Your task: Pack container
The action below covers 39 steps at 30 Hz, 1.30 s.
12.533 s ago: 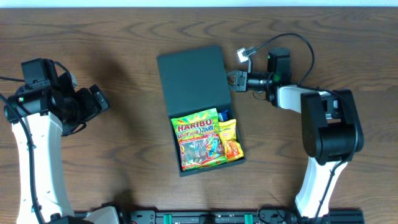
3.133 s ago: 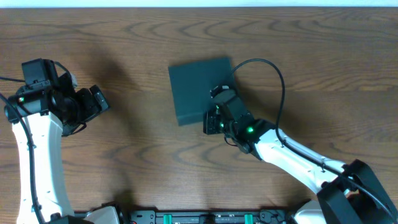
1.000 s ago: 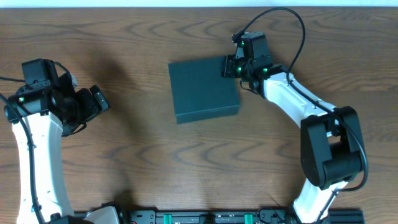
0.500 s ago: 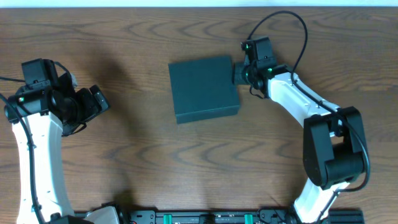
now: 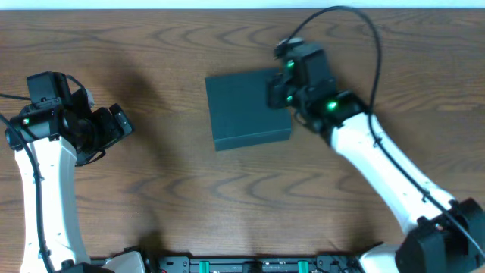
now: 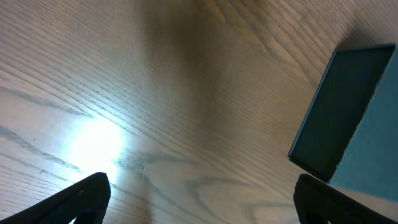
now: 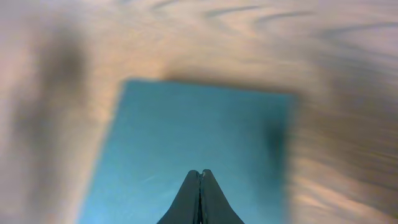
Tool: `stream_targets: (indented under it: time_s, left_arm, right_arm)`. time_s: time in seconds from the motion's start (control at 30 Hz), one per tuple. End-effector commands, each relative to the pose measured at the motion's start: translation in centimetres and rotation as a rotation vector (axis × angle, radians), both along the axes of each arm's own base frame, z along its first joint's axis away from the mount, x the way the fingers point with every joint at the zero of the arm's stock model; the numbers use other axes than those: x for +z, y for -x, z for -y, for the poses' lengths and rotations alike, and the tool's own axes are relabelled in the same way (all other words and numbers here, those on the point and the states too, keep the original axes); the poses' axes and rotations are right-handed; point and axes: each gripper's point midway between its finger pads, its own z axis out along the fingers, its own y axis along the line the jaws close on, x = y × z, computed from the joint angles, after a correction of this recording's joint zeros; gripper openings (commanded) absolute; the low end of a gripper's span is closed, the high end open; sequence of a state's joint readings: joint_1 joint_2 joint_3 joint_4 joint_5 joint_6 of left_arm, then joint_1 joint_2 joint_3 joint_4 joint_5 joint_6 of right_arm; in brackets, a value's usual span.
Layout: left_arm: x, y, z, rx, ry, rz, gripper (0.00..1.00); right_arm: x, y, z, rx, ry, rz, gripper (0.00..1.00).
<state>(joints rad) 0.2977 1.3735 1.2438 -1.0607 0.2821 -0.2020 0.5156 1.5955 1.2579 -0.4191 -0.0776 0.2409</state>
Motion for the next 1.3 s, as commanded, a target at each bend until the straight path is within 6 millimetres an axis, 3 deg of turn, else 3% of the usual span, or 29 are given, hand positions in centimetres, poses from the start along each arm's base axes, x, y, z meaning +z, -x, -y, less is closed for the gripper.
stream_targets:
  time_s: [0.0,0.2,0.27,0.37,0.77,0.87,1.13,1.27]
  left_arm:
    - [-0.2,0.0,-0.1,-0.002,-0.002,-0.006,0.95]
    - [-0.2,0.0,-0.1,-0.002,-0.002,-0.006,0.95]
    - [-0.2,0.0,-0.1,-0.002,-0.001,-0.005,0.95]
    - [-0.2,0.0,-0.1,-0.002,-0.001,-0.005,0.95]
    - [-0.2,0.0,-0.1,-0.002,-0.001,-0.005,0.95]
    - [-0.2,0.0,-0.1,-0.002,-0.002,-0.006,0.95]
    - [-0.2,0.0,-0.1,-0.002,-0.002,-0.006,0.95]
    - [-0.2,0.0,-0.1,-0.002,-0.002,-0.006,0.95]
  right_arm:
    - [-1.3,3.2,-5.1,0.182,-0.025,-0.055,0.01]
    - [-3.6,5.1,-11.6,0.309,-0.008,-0.122,0.01]
    - [-4.4,4.9,-13.6,0.331,0.021,-0.152,0.01]
    - [-5.0,3.5,-14.9,0.32,0.061,-0.17,0.01]
    - [-6.1,-3.2,-16.8,0.271,0.135,-0.124,0.01]
    - [-6.6,-4.5,-16.4,0.23,0.193,-0.102,0.01]
    - [-9.0,-5.4,-15.7,0.215,0.261,-0.117,0.01]
    - [-9.7,-6.4,-13.9,0.14,0.36,-0.083,0.01]
